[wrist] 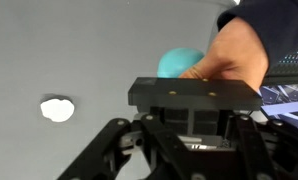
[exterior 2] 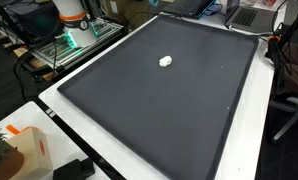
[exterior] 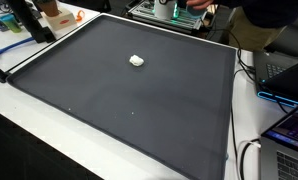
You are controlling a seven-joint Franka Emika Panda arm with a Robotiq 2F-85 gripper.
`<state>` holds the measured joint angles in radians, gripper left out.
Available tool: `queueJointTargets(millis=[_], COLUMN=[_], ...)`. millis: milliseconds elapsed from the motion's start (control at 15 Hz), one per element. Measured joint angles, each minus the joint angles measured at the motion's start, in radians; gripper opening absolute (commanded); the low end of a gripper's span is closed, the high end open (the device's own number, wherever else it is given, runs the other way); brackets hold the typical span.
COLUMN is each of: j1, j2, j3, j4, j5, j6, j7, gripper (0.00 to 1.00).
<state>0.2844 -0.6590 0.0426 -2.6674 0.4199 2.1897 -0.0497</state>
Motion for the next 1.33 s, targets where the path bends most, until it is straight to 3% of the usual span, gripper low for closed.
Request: queueJointTargets(millis=[400, 467, 1133, 1200, 1333], j1=[-0.005, -0.005, -0.012, -0.012, -0.013], j2=[-0.006, -0.009, -0.045, -0.045, -0.044], j3=[-0.002, -0.002, -0.002, -0.002, -0.002], j4=[0.000, 0.000, -0.016, -0.016, -0.015], j5=[0.001, 0.001, 0.000, 0.000, 0.000], j6=[0.000, 0.000, 0.001, 0.001, 0.001], j7=[-0.001, -0.003, -0.012, -0.012, -0.012], gripper=[0.22, 0.47, 0.47, 0.22, 0.22])
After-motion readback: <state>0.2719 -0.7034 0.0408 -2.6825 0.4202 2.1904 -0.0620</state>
